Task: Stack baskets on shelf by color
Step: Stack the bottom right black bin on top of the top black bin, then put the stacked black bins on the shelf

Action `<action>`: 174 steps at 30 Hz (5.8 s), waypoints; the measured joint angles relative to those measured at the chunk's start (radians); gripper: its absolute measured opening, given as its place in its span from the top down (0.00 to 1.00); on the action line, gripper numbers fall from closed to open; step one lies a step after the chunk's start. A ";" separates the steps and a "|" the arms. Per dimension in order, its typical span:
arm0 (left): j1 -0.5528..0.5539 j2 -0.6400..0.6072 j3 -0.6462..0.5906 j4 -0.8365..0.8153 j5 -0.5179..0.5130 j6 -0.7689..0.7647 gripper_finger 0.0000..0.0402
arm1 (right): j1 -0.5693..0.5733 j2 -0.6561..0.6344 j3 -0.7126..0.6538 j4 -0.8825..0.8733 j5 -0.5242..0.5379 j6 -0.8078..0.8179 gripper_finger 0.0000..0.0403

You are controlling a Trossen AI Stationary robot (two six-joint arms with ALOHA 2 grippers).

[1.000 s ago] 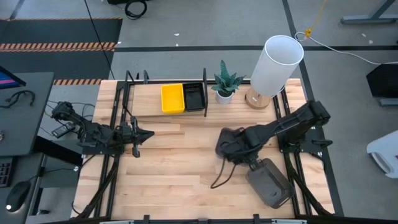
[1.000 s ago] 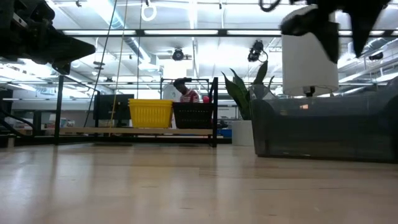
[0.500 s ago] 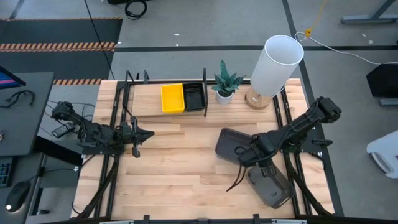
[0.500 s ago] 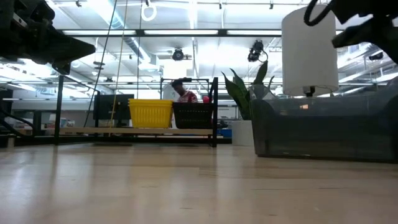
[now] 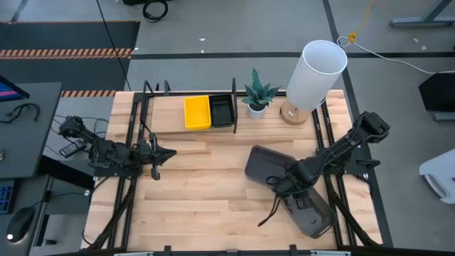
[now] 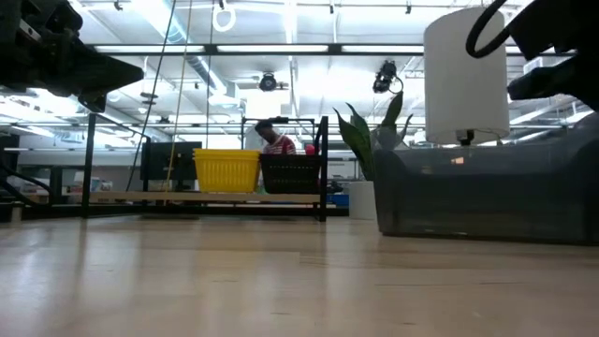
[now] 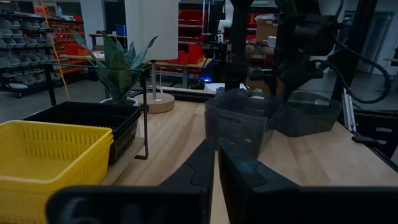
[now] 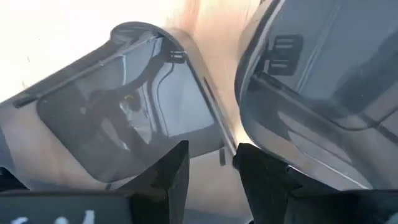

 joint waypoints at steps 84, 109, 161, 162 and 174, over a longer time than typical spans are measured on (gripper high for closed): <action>0.000 0.000 0.000 0.001 0.000 0.000 0.93 | -0.439 0.225 0.693 -0.170 0.405 -1.452 1.00; 0.000 0.000 0.000 0.000 0.000 0.000 0.93 | -0.360 0.388 0.687 -0.096 0.330 -1.337 0.90; 0.000 0.011 0.000 0.000 0.000 0.000 0.91 | -0.284 0.128 0.625 0.207 0.642 -0.313 0.68; 0.000 0.011 0.000 0.000 0.000 0.000 0.91 | -0.267 0.103 0.593 0.202 0.647 -0.268 0.68; 0.000 0.011 0.000 0.054 0.034 -0.345 0.93 | 0.023 -0.211 0.087 0.463 0.832 0.110 0.68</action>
